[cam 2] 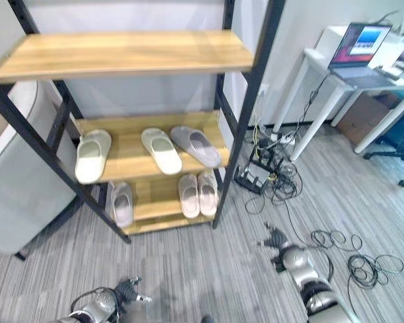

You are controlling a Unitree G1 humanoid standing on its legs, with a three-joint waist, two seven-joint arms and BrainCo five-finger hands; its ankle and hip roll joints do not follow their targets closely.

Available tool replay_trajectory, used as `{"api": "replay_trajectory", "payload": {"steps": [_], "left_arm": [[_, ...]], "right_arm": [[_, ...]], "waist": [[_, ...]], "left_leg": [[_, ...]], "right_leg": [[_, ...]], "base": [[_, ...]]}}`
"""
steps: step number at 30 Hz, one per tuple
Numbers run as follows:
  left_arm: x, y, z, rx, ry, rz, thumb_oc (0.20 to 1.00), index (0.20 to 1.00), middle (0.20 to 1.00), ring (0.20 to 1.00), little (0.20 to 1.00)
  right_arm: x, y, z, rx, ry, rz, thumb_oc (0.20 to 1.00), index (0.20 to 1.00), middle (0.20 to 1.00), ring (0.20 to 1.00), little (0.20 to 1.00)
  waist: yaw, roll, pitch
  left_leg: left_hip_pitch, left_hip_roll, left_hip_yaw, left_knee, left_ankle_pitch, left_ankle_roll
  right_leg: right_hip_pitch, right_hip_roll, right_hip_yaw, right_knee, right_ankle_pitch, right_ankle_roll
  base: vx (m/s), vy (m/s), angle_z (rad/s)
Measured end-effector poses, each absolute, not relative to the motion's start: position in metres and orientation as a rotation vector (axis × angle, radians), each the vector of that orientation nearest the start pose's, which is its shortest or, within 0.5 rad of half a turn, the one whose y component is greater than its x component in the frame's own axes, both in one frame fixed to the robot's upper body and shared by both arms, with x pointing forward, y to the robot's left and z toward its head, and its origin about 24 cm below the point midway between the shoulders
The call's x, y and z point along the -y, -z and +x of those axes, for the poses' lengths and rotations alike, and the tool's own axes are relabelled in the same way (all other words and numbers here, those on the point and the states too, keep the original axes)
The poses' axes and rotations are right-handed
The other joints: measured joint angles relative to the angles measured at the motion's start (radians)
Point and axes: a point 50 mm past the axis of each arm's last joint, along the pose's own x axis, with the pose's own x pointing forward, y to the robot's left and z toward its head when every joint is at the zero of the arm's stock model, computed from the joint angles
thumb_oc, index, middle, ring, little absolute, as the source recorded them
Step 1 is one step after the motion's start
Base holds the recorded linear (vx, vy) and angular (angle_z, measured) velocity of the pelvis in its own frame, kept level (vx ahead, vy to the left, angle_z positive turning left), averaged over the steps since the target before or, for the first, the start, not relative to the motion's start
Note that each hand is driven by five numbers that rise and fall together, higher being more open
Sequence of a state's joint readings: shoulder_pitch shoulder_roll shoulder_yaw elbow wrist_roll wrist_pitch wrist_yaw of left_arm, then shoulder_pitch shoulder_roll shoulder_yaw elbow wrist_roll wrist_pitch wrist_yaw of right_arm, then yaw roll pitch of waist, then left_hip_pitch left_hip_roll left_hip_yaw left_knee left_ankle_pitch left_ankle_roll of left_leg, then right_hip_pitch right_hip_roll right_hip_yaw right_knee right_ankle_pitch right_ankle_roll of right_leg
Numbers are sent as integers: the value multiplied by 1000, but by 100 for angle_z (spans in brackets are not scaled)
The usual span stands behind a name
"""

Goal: Arrange the slippers neatly on the shoe rack.

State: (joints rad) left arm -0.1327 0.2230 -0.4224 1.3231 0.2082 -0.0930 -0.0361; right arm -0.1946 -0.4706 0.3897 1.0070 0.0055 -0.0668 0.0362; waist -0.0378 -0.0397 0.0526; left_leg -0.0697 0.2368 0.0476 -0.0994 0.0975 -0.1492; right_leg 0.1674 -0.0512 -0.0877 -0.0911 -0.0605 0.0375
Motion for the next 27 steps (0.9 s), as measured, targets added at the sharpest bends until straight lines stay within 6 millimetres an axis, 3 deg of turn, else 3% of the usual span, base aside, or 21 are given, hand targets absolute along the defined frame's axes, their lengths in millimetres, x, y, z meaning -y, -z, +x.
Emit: {"api": "replay_trajectory", "payload": {"steps": [1, 2, 3, 4, 5, 6, 7, 8, 9, 10, 12, 14, 15, 17, 19, 22, 27], "left_arm": [[-208, 162, 114, -1159, 403, 646, 1000, 1000, 1000, 1000, 1000], [-234, 161, 99, -1229, 315, 628, 1000, 1000, 1000, 1000, 1000], [-251, 158, 89, -1260, 261, 625, 1000, 1000, 1000, 1000, 1000], [-272, 150, 96, -1249, 117, 580, 1000, 1000, 1000, 1000, 1000], [-278, 149, 94, -1253, 88, 584, 1000, 1000, 1000, 1000, 1000], [-274, 152, 84, -1285, 128, 609, 1000, 1000, 1000, 1000, 1000], [-263, 157, 82, -1290, 173, 611, 1000, 1000, 1000, 1000, 1000], [-239, 163, 81, -1276, 206, 548, 1000, 1000, 1000, 1000, 1000], [-228, 166, 81, -1271, 230, 532, 1000, 1000, 1000, 1000, 1000], [-230, 166, 81, -1278, 236, 544, 1000, 1000, 1000, 1000, 1000], [-229, 165, 83, -1265, 237, 545, 1000, 1000, 1000, 1000, 1000], [-228, 165, 86, -1247, 234, 541, 1000, 1000, 1000, 1000, 1000], [-224, 165, 86, -1228, 232, 537, 1000, 1000, 1000, 1000, 1000], [-224, 165, 88, -1214, 233, 549, 1000, 1000, 1000, 1000, 1000], [-225, 164, 87, -1211, 232, 552, 1000, 1000, 1000, 1000, 1000], [-223, 165, 86, -1208, 234, 552, 1000, 1000, 1000, 1000, 1000], [-226, 165, 80, -1217, 222, 550, 1000, 1000, 1000, 1000, 1000]], "right_arm": [[262, 102, 197, -841, -171, -619, 1000, 1000, 1000, 1000, 1000], [248, 100, 190, -794, -250, -603, 1000, 1000, 1000, 1000, 1000], [240, 84, 200, -686, -285, -614, 1000, 1000, 1000, 1000, 1000], [240, 78, 184, -579, -172, -488, 1000, 1000, 1000, 1000, 1000], [236, 97, 162, -670, -154, -446, 1000, 1000, 1000, 1000, 1000], [220, 126, 136, -846, -216, -422, 1000, 1000, 1000, 1000, 1000], [208, 138, 126, -916, -264, -410, 1000, 1000, 1000, 1000, 1000], [207, 142, 114, -951, -285, -399, 1000, 1000, 1000, 1000, 1000], [209, 148, 107, -997, -259, -368, 1000, 1000, 1000, 1000, 1000], [205, 154, 110, -1048, -247, -346, 1000, 1000, 1000, 1000, 1000], [203, 141, 137, -932, -237, -357, 1000, 1000, 1000, 1000, 1000], [203, 118, 164, -753, -251, -408, 1000, 1000, 1000, 1000, 1000], [202, 85, 185, -553, -303, -550, 1000, 1000, 1000, 1000, 1000], [199, 59, 200, -394, -333, -684, 1000, 1000, 1000, 1000, 1000], [194, 49, 203, -307, -367, -775, 1000, 1000, 1000, 1000, 1000], [189, 57, 193, -344, -388, -751, 1000, 1000, 1000, 1000, 1000], [194, 15, 212, -134, -391, -843, 1000, 1000, 1000, 1000, 1000]], "waist": [[-17, 4, -7], [-31, -47, -6], [-36, -62, -13], [-39, -56, -13], [-21, -57, -13], [-19, -71, -20], [-23, -73, -22], [-22, -31, -21], [-22, -5, -21], [-18, -9, -25], [-2, -13, -35], [0, -26, -45], [-5, -25, -45], [-21, -31, -45], [-32, -38, -48], [-37, -35, -49], [-26, -29, -51]], "left_leg": [[27, -19, -7, 0, 29, -4], [60, -90, 3, 3, 25, 41], [66, -112, 18, 3, 11, 62], [72, -137, 23, 4, -15, 104], [89, -154, 26, 4, -29, 126], [102, -196, 45, 4, -44, 149], [106, -232, 59, 4, -55, 163], [103, -260, 80, 3, -71, 184], [104, -281, 82, 2, -71, 194], [106, -292, 76, -3, -77, 195], [99, -294, 59, -3, -69, 190], [85, -287, 29, -3, -64, 166], [75, -266, 22, -3, -50, 154], [68, -246, 21, -3, -48, 141], [68, -229, 22, -3, -52, 130], [63, -216, 22, -3, -51, 123], [56, -205, 14, -3, -37, 116]], "right_leg": [[12, -8, 1, 7, -8, 17], [2, -75, -9, 71, -6, 38], [-18, -103, -8, 105, 3, 53], [-82, -134, -1, 186, -32, 108], [-103, -140, 20, 166, -38, 124], [-158, -161, 39, 153, 50, 130], [-195, -191, 31, 178, 87, 131], [-186, -217, 35, 141, 118, 140], [-168, -231, 34, 105, 131, 154], [-133, -241, 7, 62, 134, 155], [-107, -243, -15, 15, 134, 156], [-86, -237, -42, -2, 103, 157], [-92, -217, -42, -2, 96, 148], [-93, -201, -41, -2, 87, 134], [-97, -185, -35, -2, 80, 123], [-105, -171, -34, -3, 77, 118], [-110, -160, -39, -2, 78, 117]], "base": [[101, 322, -11], [47, 320, -14], [-4, 222, -4], [-11, 340, 0], [-1, 327, -8], [7, 313, -28], [18, 165, -55], [53, 212, -44], [52, 173, -24], [43, 146, 7], [-2, 32, 32], [-8, 5, 52], [-2, 3, 27], [2, -1, 0], [10, -9, -8], [17, -17, -6], [45, -18, 5]]}}
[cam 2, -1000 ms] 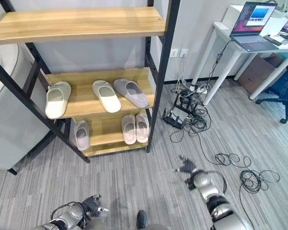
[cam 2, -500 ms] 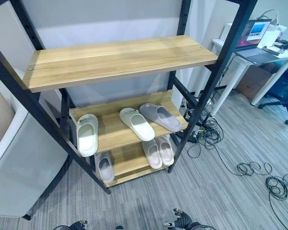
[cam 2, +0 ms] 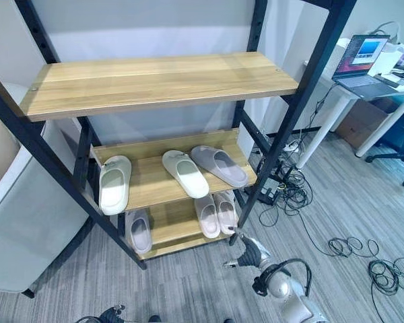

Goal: Arrange the slippers neatly on the shoe rack.

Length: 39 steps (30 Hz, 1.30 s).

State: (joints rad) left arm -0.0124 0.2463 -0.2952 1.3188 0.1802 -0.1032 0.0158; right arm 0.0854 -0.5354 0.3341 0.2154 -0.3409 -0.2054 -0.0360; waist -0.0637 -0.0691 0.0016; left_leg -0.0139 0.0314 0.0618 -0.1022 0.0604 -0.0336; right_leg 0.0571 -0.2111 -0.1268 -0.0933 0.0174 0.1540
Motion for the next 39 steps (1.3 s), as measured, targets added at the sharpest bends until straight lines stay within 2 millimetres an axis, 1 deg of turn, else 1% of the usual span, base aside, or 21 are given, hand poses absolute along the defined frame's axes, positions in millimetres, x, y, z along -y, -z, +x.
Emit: {"api": "replay_trajectory", "payload": {"steps": [1, 3, 4, 6, 8, 11, 12, 14, 15, 16, 17, 20, 21, 22, 23, 25, 26, 30, 34, 38, 39], "left_arm": [[-227, 165, 78, -1221, 222, 551, 1000, 1000, 1000, 1000, 1000], [-224, 166, 79, -1211, 223, 552, 1000, 1000, 1000, 1000, 1000], [-224, 166, 80, -1208, 224, 551, 1000, 1000, 1000, 1000, 1000], [-221, 166, 82, -1198, 226, 550, 1000, 1000, 1000, 1000, 1000], [-220, 166, 83, -1188, 227, 546, 1000, 1000, 1000, 1000, 1000], [-219, 164, 88, -1168, 227, 548, 1000, 1000, 1000, 1000, 1000], [-219, 163, 93, -1156, 223, 547, 1000, 1000, 1000, 1000, 1000], [-220, 162, 98, -1143, 214, 541, 1000, 1000, 1000, 1000, 1000], [-221, 161, 100, -1131, 212, 542, 1000, 1000, 1000, 1000, 1000], [-221, 160, 103, -1118, 209, 543, 1000, 1000, 1000, 1000, 1000], [-222, 159, 106, -1108, 207, 546, 1000, 1000, 1000, 1000, 1000], [-222, 157, 114, -1088, 207, 550, 1000, 1000, 1000, 1000, 1000], [-222, 156, 116, -1081, 206, 551, 1000, 1000, 1000, 1000, 1000], [-222, 155, 120, -1070, 205, 552, 1000, 1000, 1000, 1000, 1000], [-220, 152, 130, -1046, 201, 546, 1000, 1000, 1000, 1000, 1000], [-218, 150, 136, -1020, 199, 538, 1000, 1000, 1000, 1000, 1000], [-218, 150, 138, -1013, 200, 539, 1000, 1000, 1000, 1000, 1000], [-213, 148, 143, -989, 202, 545, 1000, 1000, 1000, 1000, 1000], [-213, 148, 143, -991, 185, 524, 1000, 1000, 1000, 1000, 1000], [-207, 148, 146, -981, 208, 530, 1000, 1000, 1000, 1000, 1000], [-204, 148, 148, -977, 212, 528, 1000, 1000, 1000, 1000, 1000]], "right_arm": [[196, 12, 215, -122, -375, -850, 1000, 1000, 1000, 1000, 1000], [203, -1, 228, -60, -310, -914, 1000, 1000, 1000, 1000, 1000], [203, -1, 228, -55, -300, -916, 1000, 1000, 1000, 1000, 1000], [205, -14, 245, 8, -241, -945, 1000, 1000, 1000, 1000, 1000], [210, -19, 255, 22, -207, -965, 1000, 1000, 1000, 1000, 1000], [218, -30, 273, 34, -169, -991, 1000, 1000, 1000, 1000, 1000], [218, -38, 283, 54, -146, -966, 1000, 1000, 1000, 1000, 1000], [216, -45, 290, 76, -141, -954, 1000, 1000, 1000, 1000, 1000], [215, -51, 298, 91, -133, -952, 1000, 1000, 1000, 1000, 1000], [216, -63, 306, 123, -128, -969, 1000, 1000, 1000, 1000, 1000], [219, -71, 311, 141, -116, -980, 1000, 1000, 1000, 1000, 1000], [208, -89, 324, 208, -124, -968, 1000, 1000, 1000, 1000, 1000], [208, -90, 327, 205, -121, -972, 1000, 1000, 1000, 1000, 1000], [208, -88, 334, 178, -121, -974, 1000, 1000, 1000, 1000, 1000], [205, -92, 344, 167, -118, -963, 1000, 1000, 1000, 1000, 1000], [204, -96, 346, 191, -94, -947, 1000, 1000, 1000, 1000, 1000], [202, -100, 349, 204, -80, -938, 1000, 1000, 1000, 1000, 1000], [200, -107, 351, 239, -45, -892, 1000, 1000, 1000, 1000, 1000], [200, -109, 351, 243, -44, -893, 1000, 1000, 1000, 1000, 1000], [181, -103, 351, 249, -88, -850, 1000, 1000, 1000, 1000, 1000], [170, -107, 350, 279, -112, -832, 1000, 1000, 1000, 1000, 1000]], "waist": [[2, 1, 1], [1, 13, 8], [2, 15, 7], [9, 31, 16], [26, 37, 16], [45, 33, 25], [61, 27, 34], [82, 23, 50], [84, 21, 61], [90, 16, 69], [112, 14, 82], [141, 8, 109], [149, 9, 118], [169, 6, 131], [169, 11, 159], [186, 17, 182], [183, 19, 191], [179, 37, 199], [183, 38, 199], [190, 53, 187], [187, 58, 184]], "left_leg": [[-1, 0, -1, 0, -1, 0], [-2, 0, -3, 0, -1, -1], [-2, 1, -4, 0, -1, -1], [-11, 1, -13, 0, 2, -3], [-30, 3, -20, 0, 4, -5], [-41, 1, -42, 1, 11, -5], [-50, 1, -51, 1, 16, -7], [-65, -1, -69, 1, 21, -8], [-81, -1, -76, 1, 26, -10], [-100, 2, -84, 2, 31, -12], [-112, 2, -94, 5, 36, -13], [-145, -1, -114, 6, 45, -13], [-152, -4, -124, 6, 48, -13], [-165, -5, -127, 6, 52, -13], [-201, -5, -143, 6, 64, -16], [-216, -12, -154, 6, 69, -15], [-216, -13, -155, 6, 69, -15], [-237, -14, -168, 6, 74, -20], [-238, -14, -176, 6, 76, -19], [-231, -16, -181, 6, 79, -19], [-225, -15, -180, 6, 81, -18]], "right_leg": [[0, 0, 0, 0, -1, -1], [0, 1, -3, 0, -1, -1], [0, 2, -4, 0, -1, -1], [-6, 3, -6, -2, -2, -2], [-10, 8, -23, 0, -3, -4], [-14, 10, -44, 0, -4, -4], [-15, 11, -56, 0, -4, -4], [-22, 12, -69, 0, -5, -6], [-29, 13, -80, 0, -6, -8], [-45, 17, -83, 0, -6, -9], [-51, 19, -94, 0, -6, -9], [-72, 20, -112, 0, -6, -9], [-74, 19, -113, 0, -6, -9], [-86, 18, -114, 0, -6, -9], [-112, 21, -130, 0, -3, -10], [-120, 16, -140, 0, -2, -9], [-120, 15, -141, 0, -2, -9], [-131, 18, -157, 0, -2, -9], [-129, 18, -163, 0, -2, -9], [-118, 17, -166, 0, -2, -10], [-114, 18, -166, 0, -1, -10]], "base": [[46, -8, 5], [18, -4, 3], [0, 0, 0], [21, -6, 3], [49, -12, 20], [26, -4, 24], [12, -1, 25], [5, 0, 25], [-5, 7, 26], [1, 18, 28], [-10, 17, 24], [-37, 0, 21], [-59, 0, 24], [-56, -1, 26], [-34, 8, 30], [-9, 8, 21], [0, 0, 0], [14, 18, 7], [26, 22, 7], [4, 13, 3], [0, 0, 0]]}}
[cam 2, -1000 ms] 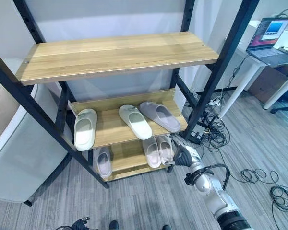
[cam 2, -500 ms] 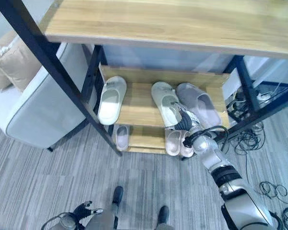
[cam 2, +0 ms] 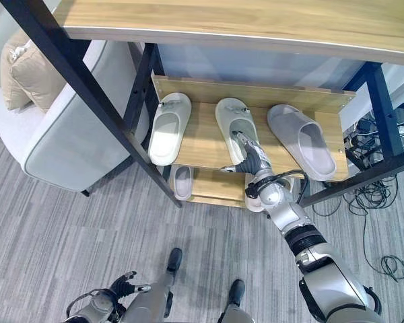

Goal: Arrange the slippers neatly on the shoe rack.

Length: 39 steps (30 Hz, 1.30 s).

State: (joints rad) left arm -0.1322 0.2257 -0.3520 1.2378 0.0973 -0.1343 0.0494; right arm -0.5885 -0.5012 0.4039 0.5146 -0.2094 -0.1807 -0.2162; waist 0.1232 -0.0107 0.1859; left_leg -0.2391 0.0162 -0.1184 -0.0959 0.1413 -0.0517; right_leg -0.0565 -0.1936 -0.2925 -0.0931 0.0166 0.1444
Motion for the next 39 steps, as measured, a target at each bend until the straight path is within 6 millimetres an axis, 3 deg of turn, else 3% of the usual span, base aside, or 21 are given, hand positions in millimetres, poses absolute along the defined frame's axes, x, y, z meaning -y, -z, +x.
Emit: {"api": "replay_trajectory", "payload": {"steps": [3, 8, 11, 14, 16, 21, 23, 30, 33, 36, 39], "left_arm": [[-202, 148, 149, -968, 214, 524, 1000, 1000, 1000, 1000, 1000], [-205, 152, 134, -1009, 204, 514, 1000, 1000, 1000, 1000, 1000], [-207, 155, 124, -1035, 199, 506, 1000, 1000, 1000, 1000, 1000], [-208, 156, 121, -1037, 183, 489, 1000, 1000, 1000, 1000, 1000], [-213, 157, 114, -1057, 175, 492, 1000, 1000, 1000, 1000, 1000], [-212, 157, 114, -1057, 177, 493, 1000, 1000, 1000, 1000, 1000], [-212, 157, 115, -1057, 178, 494, 1000, 1000, 1000, 1000, 1000], [-210, 155, 120, -1027, 197, 507, 1000, 1000, 1000, 1000, 1000], [-208, 152, 134, -989, 219, 534, 1000, 1000, 1000, 1000, 1000], [-205, 149, 141, -951, 212, 540, 1000, 1000, 1000, 1000, 1000], [-204, 149, 140, -953, 218, 545, 1000, 1000, 1000, 1000, 1000]], "right_arm": [[163, -108, 347, 298, -123, -808, 1000, 1000, 1000, 1000, 1000], [170, -88, 334, 239, -117, -786, 1000, 1000, 1000, 1000, 1000], [178, -91, 327, 257, -88, -785, 1000, 1000, 1000, 1000, 1000], [214, -117, 323, 359, -24, -1165, 1000, 1000, 1000, 1000, 1000], [230, -129, 326, 389, 78, -1218, 1000, 1000, 1000, 1000, 1000], [230, -103, 340, 256, 65, -1209, 1000, 1000, 1000, 1000, 1000], [227, -102, 346, 240, 52, -1195, 1000, 1000, 1000, 1000, 1000], [227, -129, 362, 285, 111, -1142, 1000, 1000, 1000, 1000, 1000], [239, -145, 373, 265, 188, -1108, 1000, 1000, 1000, 1000, 1000], [264, -160, 380, 207, 281, -1112, 1000, 1000, 1000, 1000, 1000], [266, -174, 380, 251, 299, -1115, 1000, 1000, 1000, 1000, 1000]], "waist": [[0, 2, -3], [-13, 2, -39], [-25, 2, -75], [-14, 2, -79], [-27, -6, -85], [-19, -3, -86], [-12, -4, -86], [12, -4, -83], [34, 1, -35], [48, 16, -9], [61, 15, -5]], "left_leg": [[17, 0, 0, 0, 0, 0], [29, -1, 0, 0, 0, 0], [30, 0, 0, -1, 0, 0], [28, 0, -2, -1, 1, 0], [30, 2, 0, -1, 2, 0], [18, 1, 0, 0, 2, 0], [8, 0, -1, 0, 2, 0], [-29, -4, -17, 0, 5, -1], [-61, -7, -26, 0, 13, -5], [-108, -11, -48, 0, 22, -5], [-113, -19, -54, 0, 23, -4]], "right_leg": [[17, 0, 0, 0, 0, 0], [30, -2, 0, 0, 0, 0], [31, -1, 0, 0, 0, 0], [31, -1, -1, 0, 2, 0], [30, 2, 1, 0, 2, 0], [19, 1, 2, 0, 2, 0], [9, 0, 1, 0, 2, 0], [-17, -1, -20, 0, 2, 1], [-44, -2, -26, 0, 3, 2], [-78, -1, -49, 0, 4, 3], [-79, -8, -53, 0, 4, 4]], "base": [[0, 0, 0], [0, 0, 0], [5, -11, 0], [5, -23, 1], [2, -10, -3], [1, -3, -1], [0, 0, 0], [19, 5, 7], [33, 4, 9], [39, 4, 19], [41, -12, 13]]}}
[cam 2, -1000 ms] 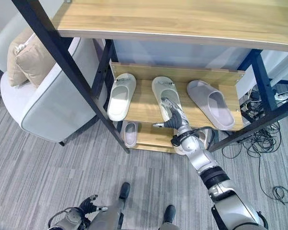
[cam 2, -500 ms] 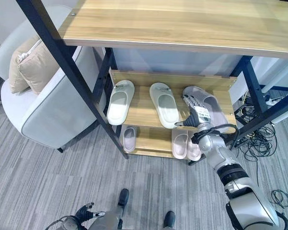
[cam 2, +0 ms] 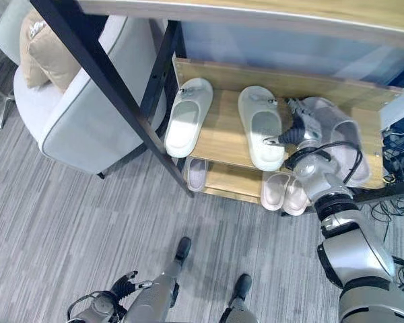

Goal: Arrange the slippers neatly on the shoe rack.

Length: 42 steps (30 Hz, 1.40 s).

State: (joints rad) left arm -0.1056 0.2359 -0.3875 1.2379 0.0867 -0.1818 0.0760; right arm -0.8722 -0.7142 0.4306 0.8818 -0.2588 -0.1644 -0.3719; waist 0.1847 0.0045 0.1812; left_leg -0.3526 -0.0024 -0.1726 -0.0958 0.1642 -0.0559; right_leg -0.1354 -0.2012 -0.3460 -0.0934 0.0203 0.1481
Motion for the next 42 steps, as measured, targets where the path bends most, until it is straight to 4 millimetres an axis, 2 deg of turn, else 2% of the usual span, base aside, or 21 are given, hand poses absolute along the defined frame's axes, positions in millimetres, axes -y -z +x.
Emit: {"api": "replay_trajectory", "payload": {"steps": [7, 8, 9, 15, 16, 17, 18, 19, 20, 21, 26, 29, 31, 32, 36, 37, 42], "left_arm": [[-205, 149, 140, -950, 201, 544, 1000, 1000, 1000, 1000, 1000], [-205, 149, 140, -952, 194, 536, 1000, 1000, 1000, 1000, 1000], [-206, 149, 140, -952, 191, 534, 1000, 1000, 1000, 1000, 1000], [-206, 148, 141, -945, 190, 535, 1000, 1000, 1000, 1000, 1000], [-205, 146, 150, -933, 183, 529, 1000, 1000, 1000, 1000, 1000], [-208, 144, 157, -945, 168, 533, 1000, 1000, 1000, 1000, 1000], [-206, 143, 157, -906, 173, 525, 1000, 1000, 1000, 1000, 1000], [-212, 153, 124, -984, 156, 502, 1000, 1000, 1000, 1000, 1000], [-214, 157, 111, -1027, 157, 500, 1000, 1000, 1000, 1000, 1000], [-218, 159, 102, -1067, 152, 507, 1000, 1000, 1000, 1000, 1000], [-213, 154, 124, -1010, 157, 509, 1000, 1000, 1000, 1000, 1000], [-211, 149, 141, -968, 156, 516, 1000, 1000, 1000, 1000, 1000], [-209, 149, 143, -973, 178, 533, 1000, 1000, 1000, 1000, 1000], [-209, 149, 143, -973, 178, 533, 1000, 1000, 1000, 1000, 1000], [-211, 148, 145, -972, 173, 541, 1000, 1000, 1000, 1000, 1000], [-212, 147, 146, -972, 172, 542, 1000, 1000, 1000, 1000, 1000], [-213, 147, 147, -973, 147, 517, 1000, 1000, 1000, 1000, 1000]], "right_arm": [[269, -173, 383, 222, 304, -1125, 1000, 1000, 1000, 1000, 1000], [271, -172, 383, 210, 311, -1110, 639, 639, 639, 639, 639], [271, -172, 383, 212, 310, -1106, 200, 200, 200, 200, 200], [276, -178, 382, 226, 369, -1024, 200, 200, 200, 200, 200], [272, -179, 382, 233, 360, -1013, 200, 200, 200, 200, 200], [255, -184, 384, 286, 303, -997, 200, 200, 200, 200, 200], [266, -179, 385, 240, 330, -1011, 200, 200, 200, 200, 200], [294, -167, 379, 116, 410, -1046, 200, 200, 200, 200, 200], [300, -169, 378, 112, 444, -1042, 200, 200, 200, 200, 200], [297, -172, 378, 129, 446, -1040, 200, 200, 200, 200, 200], [286, -191, 384, 197, 513, -1027, 200, 200, 200, 200, 200], [262, -193, 394, 222, 478, -965, 200, 200, 200, 200, 200], [250, -198, 402, 197, 483, -913, 200, 200, 200, 200, 200], [252, -200, 403, 189, 494, -909, 200, 200, 200, 200, 200], [252, -187, 407, 71, 515, -847, 200, 200, 200, 200, 200], [251, -185, 408, 56, 511, -828, 1000, 1000, 1000, 1000, 1000], [251, -179, 408, 16, 512, -741, 1000, 1000, 1000, 1000, 1000]], "waist": [[2, -4, 2], [0, -5, 3], [-1, -7, 4], [7, -13, 3], [-4, -14, 1], [-17, -15, 1], [-3, -20, -7], [8, -30, -17], [16, -30, -17], [15, -28, -18], [9, -19, -23], [7, -18, -25], [9, -21, -28], [15, -23, -35], [26, -35, -46], [26, -38, -48], [23, -59, -70]], "left_leg": [[-4, 0, -7, 0, 3, -2], [-7, 1, -12, 0, 5, -3], [-10, 1, -14, 0, 5, -3], [-19, -2, -33, 0, 9, -2], [-19, -1, -37, 0, 10, -4], [-20, 1, -43, 0, 14, -6], [-16, -1, -47, 0, 15, -7], [-18, -1, -61, 0, 16, -8], [-17, -2, -60, 0, 18, -10], [-17, -4, -57, 0, 20, -12], [-18, -25, -53, 0, 24, -7], [-19, -28, -54, 0, 24, -7], [-29, -31, -57, 0, 25, -5], [-39, -34, -58, 0, 28, -2], [-46, -50, -59, 0, 30, 1], [-48, -55, -61, 0, 30, 1], [-52, -66, -68, 0, 33, 4]], "right_leg": [[3, 3, -2, 0, -2, 3], [2, 4, -7, 0, -3, 3], [2, 4, -10, 0, -3, 3], [3, 7, -30, 0, -3, 5], [5, 9, -32, 0, -4, 5], [6, 11, -37, 0, -3, 5], [14, 11, -41, 0, -4, 6], [20, 14, -52, 0, -6, 7], [18, 11, -50, 0, -6, 7], [17, 9, -48, 0, -6, 7], [17, -12, -46, 0, 0, 12], [17, -15, -47, 0, 0, 12], [10, -17, -50, 1, 1, 14], [2, -18, -51, 1, 3, 16], [1, -34, -53, 1, 6, 22], [1, -38, -57, 1, 6, 23], [1, -47, -61, 1, 6, 23]], "base": [[14, -4, 3], [34, 3, 10], [43, 3, 10], [15, -15, 9], [-6, -36, 6], [-26, -28, 9], [-48, -31, 22], [-67, 10, 18], [-70, 37, 11], [-61, 49, -4], [-40, 71, 2], [-28, 75, 3], [-30, 101, 6], [-16, 98, 6], [16, 95, 6], [26, 54, 9], [16, 22, 6]]}}
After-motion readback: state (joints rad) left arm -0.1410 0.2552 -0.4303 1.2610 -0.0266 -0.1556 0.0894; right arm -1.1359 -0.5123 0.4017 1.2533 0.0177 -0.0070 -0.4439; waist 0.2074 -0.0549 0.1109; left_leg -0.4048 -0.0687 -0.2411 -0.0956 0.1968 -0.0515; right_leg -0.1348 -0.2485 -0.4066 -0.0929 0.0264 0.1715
